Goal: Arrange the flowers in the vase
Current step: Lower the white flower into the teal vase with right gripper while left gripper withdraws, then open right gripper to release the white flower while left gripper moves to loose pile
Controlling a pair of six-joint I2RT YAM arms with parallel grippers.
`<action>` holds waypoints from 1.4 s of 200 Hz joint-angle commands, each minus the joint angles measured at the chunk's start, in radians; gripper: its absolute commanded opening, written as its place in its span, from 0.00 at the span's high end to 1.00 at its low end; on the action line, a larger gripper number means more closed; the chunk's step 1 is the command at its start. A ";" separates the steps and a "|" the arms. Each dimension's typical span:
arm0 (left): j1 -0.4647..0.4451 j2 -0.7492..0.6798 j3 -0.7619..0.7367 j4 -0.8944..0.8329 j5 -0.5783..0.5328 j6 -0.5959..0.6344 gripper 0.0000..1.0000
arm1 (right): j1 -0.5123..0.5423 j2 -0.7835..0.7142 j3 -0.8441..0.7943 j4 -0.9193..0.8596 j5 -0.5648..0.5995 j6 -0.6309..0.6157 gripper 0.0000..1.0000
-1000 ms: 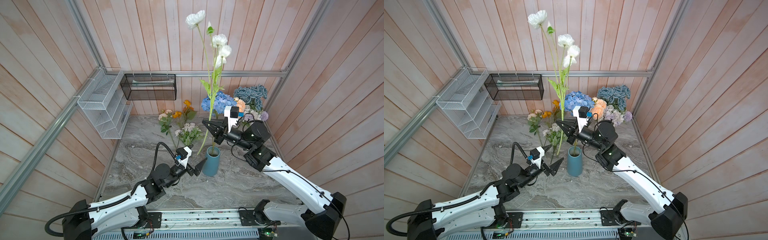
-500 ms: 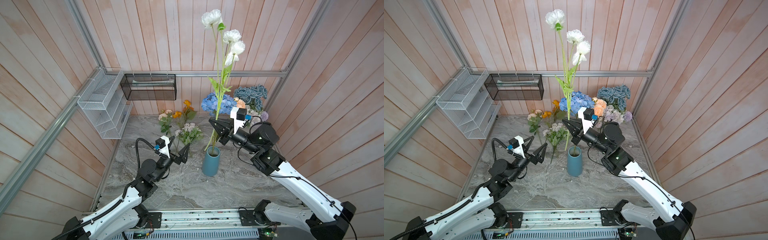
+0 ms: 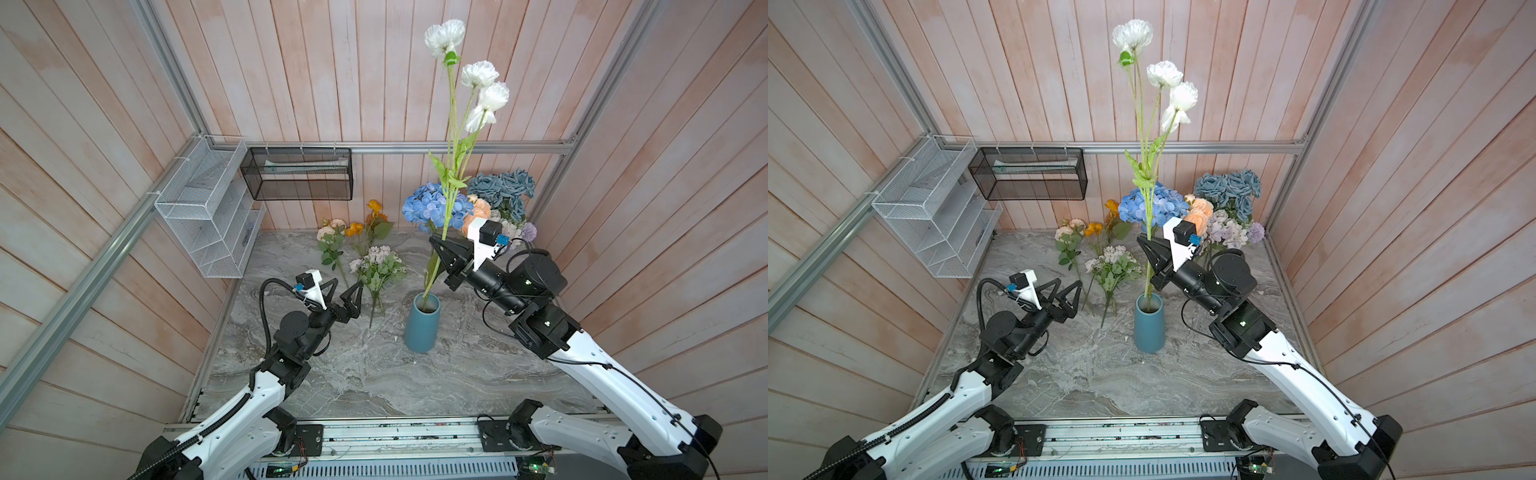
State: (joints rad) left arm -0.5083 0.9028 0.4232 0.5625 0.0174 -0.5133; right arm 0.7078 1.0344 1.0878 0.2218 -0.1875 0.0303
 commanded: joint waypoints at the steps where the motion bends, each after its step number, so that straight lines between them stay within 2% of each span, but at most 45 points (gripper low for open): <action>1: 0.009 0.012 -0.001 0.007 0.021 -0.027 0.00 | -0.004 -0.019 -0.057 -0.010 0.050 0.006 1.00; 75: 0.011 0.025 -0.003 -0.003 0.020 -0.039 0.00 | -0.005 -0.048 -0.345 0.121 0.141 0.072 1.00; 123: 0.017 0.019 -0.002 -0.044 -0.031 -0.025 0.00 | -0.004 -0.051 -0.463 0.183 0.161 0.140 1.00; 135: 0.023 0.018 0.002 -0.068 -0.052 -0.024 0.00 | -0.004 -0.061 -0.486 0.192 0.172 0.155 0.93; 156: 0.038 0.010 0.003 -0.097 -0.067 -0.021 0.00 | -0.004 -0.083 -0.514 0.202 0.187 0.173 0.86; 187: 0.069 0.004 0.001 -0.127 -0.076 -0.017 0.00 | -0.004 -0.119 -0.529 0.193 0.198 0.184 0.65; 215: 0.106 0.020 0.021 -0.178 -0.083 -0.004 0.00 | -0.004 -0.159 -0.524 0.152 0.204 0.187 0.54; 247: 0.151 0.089 0.065 -0.250 -0.080 0.012 0.00 | -0.004 -0.227 -0.522 0.092 0.239 0.184 0.41; 280: 0.193 0.232 0.144 -0.324 -0.041 0.023 0.04 | -0.004 -0.316 -0.529 0.047 0.282 0.171 0.30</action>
State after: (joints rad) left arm -0.3386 1.0523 0.5026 0.3195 -0.0380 -0.5163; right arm 0.7078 0.7776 0.5648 0.3172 0.0410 0.2081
